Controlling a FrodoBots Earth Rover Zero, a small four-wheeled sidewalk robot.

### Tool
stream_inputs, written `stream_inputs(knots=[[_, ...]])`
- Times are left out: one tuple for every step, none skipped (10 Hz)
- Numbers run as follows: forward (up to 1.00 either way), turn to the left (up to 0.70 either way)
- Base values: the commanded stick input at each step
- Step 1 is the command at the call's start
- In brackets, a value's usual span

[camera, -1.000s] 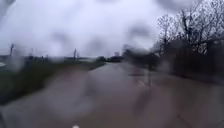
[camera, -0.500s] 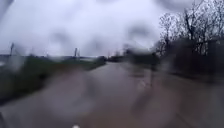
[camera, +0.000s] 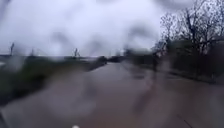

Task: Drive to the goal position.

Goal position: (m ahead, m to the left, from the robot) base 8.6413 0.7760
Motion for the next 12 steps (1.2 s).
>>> stream_inputs(knots=[[0.70,0.00],[0.70,0.00],[0.70,-0.04],[0.70,-0.12],[0.70,-0.26],[0.70,-0.20],[0.70,0.00],[0.70,0.00],[0.70,0.00],[0.70,0.00],[0.70,0.00],[0.70,0.00]])
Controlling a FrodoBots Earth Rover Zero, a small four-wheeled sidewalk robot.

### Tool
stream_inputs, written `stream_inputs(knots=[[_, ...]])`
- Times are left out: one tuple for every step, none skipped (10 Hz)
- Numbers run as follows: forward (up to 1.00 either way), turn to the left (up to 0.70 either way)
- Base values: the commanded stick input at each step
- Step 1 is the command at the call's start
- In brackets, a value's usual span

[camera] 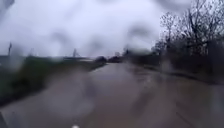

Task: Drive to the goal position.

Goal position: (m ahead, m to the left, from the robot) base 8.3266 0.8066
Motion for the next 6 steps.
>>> stream_inputs(knots=[[0.70,0.00],[0.70,0.00],[0.70,0.00],[0.70,0.00],[0.70,0.00],[0.69,0.00]])
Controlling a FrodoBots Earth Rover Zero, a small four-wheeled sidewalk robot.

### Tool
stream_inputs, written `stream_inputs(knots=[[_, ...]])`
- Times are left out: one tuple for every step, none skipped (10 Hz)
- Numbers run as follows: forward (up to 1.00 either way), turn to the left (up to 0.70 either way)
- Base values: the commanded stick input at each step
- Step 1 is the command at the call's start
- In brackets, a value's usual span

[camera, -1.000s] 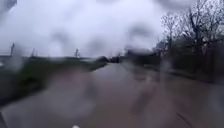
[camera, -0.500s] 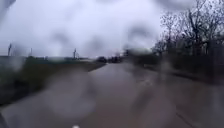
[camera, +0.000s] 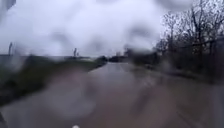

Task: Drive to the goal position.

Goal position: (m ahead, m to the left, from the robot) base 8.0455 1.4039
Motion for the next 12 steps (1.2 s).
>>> stream_inputs(knots=[[0.58,0.00],[0.46,0.00],[0.34,0.00],[0.17,0.00],[0.00,0.00],[0.00,0.00],[0.00,0.00],[0.00,0.00],[0.00,0.00],[0.00,0.00],[0.00,0.00],[0.00,0.00]])
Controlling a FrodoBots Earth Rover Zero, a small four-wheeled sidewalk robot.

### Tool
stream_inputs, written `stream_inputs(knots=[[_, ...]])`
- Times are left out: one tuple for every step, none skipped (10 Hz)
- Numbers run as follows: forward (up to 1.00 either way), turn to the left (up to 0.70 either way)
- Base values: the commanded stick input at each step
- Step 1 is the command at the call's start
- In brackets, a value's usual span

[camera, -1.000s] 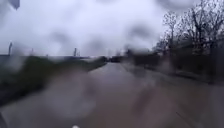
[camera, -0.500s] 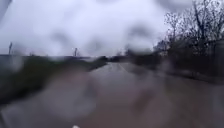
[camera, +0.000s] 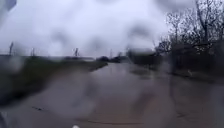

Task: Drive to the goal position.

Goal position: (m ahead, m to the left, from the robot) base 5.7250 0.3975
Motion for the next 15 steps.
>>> stream_inputs(knots=[[0.00,0.00],[0.07,0.00],[0.29,0.00],[0.54,0.00],[0.70,0.00],[0.70,0.00],[0.70,0.00],[0.70,0.00],[0.70,0.00],[0.70,0.00],[0.70,0.00],[0.70,0.00],[0.70,0.00],[0.70,0.00],[0.70,0.00]])
